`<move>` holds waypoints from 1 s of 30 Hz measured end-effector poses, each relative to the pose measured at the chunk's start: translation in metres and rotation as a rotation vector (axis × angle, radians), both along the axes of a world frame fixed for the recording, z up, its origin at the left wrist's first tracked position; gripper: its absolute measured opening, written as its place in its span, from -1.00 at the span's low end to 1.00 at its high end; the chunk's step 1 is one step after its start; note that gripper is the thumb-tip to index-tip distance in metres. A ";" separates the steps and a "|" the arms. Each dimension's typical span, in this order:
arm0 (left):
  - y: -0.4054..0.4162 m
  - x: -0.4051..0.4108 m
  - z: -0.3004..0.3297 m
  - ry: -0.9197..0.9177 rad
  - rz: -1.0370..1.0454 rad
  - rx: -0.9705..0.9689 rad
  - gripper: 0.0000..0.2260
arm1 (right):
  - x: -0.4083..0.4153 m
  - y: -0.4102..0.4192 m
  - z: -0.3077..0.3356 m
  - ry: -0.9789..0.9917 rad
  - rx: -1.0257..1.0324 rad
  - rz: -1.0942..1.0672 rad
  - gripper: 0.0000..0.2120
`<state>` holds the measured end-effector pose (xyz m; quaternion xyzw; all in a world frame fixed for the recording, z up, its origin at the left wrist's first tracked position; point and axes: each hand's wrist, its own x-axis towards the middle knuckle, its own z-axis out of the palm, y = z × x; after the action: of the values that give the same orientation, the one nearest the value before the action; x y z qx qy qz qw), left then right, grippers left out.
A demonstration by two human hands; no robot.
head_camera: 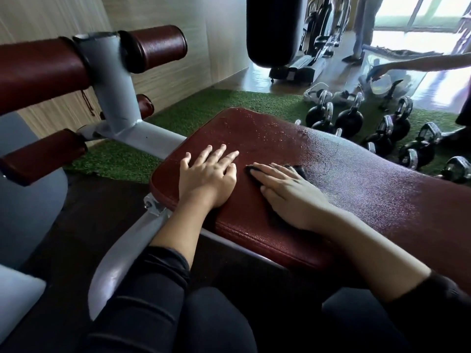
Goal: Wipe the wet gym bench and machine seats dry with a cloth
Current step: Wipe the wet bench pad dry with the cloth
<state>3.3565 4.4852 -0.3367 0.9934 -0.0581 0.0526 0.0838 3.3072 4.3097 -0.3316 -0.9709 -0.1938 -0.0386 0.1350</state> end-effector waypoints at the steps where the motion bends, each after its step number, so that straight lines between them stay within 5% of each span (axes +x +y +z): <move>1: -0.001 0.000 0.001 0.012 0.005 0.011 -0.59 | 0.011 0.002 0.000 0.015 0.002 0.007 -0.55; 10: -0.004 0.005 0.006 0.094 0.001 0.076 -0.56 | 0.036 -0.038 0.000 0.058 -0.017 -0.262 -0.54; 16: -0.013 0.029 0.008 0.117 -0.014 0.112 -0.55 | 0.021 -0.051 0.012 0.246 0.015 0.003 -0.45; 30: -0.022 0.062 0.004 0.040 0.002 0.087 -0.55 | 0.061 -0.013 -0.006 0.009 -0.122 -0.182 -0.48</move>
<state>3.4182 4.4633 -0.3326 0.9970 -0.0578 0.0303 0.0415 3.3686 4.2971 -0.3374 -0.9911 -0.1062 -0.0346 0.0723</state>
